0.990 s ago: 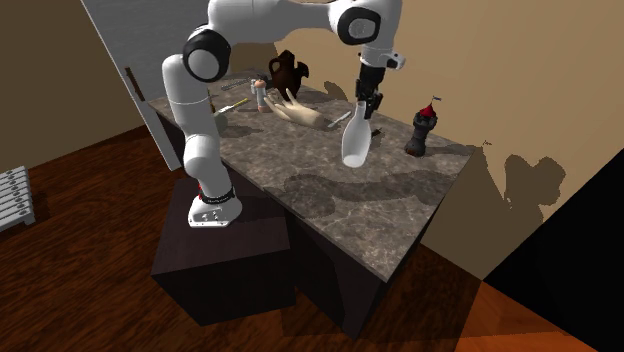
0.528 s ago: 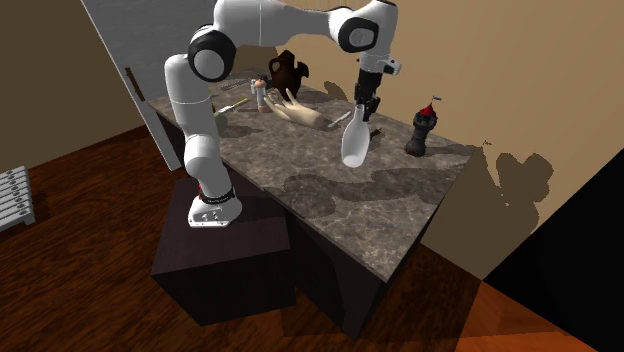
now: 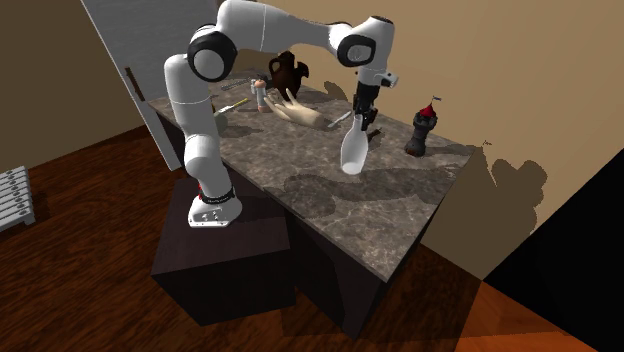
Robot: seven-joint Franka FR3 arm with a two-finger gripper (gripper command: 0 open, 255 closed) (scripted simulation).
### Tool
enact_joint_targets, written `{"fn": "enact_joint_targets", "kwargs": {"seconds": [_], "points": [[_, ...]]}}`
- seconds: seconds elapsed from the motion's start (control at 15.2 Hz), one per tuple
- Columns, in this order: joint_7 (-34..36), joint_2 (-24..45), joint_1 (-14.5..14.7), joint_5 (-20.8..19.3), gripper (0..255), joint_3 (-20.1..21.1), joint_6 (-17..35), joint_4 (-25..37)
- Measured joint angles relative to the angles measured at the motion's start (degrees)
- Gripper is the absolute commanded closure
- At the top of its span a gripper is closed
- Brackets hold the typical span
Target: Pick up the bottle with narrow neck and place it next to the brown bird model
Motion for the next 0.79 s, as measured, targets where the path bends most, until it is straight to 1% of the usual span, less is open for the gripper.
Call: {"fn": "enact_joint_targets", "kwargs": {"seconds": [0.4, 0.79], "points": [[-0.1, 0.5, -0.1, 0.0, 255, 0.0, 4.8, -4.3], [-0.1, 0.6, 0.0, 0.0, 255, 0.0, 5.7, -5.0]]}}
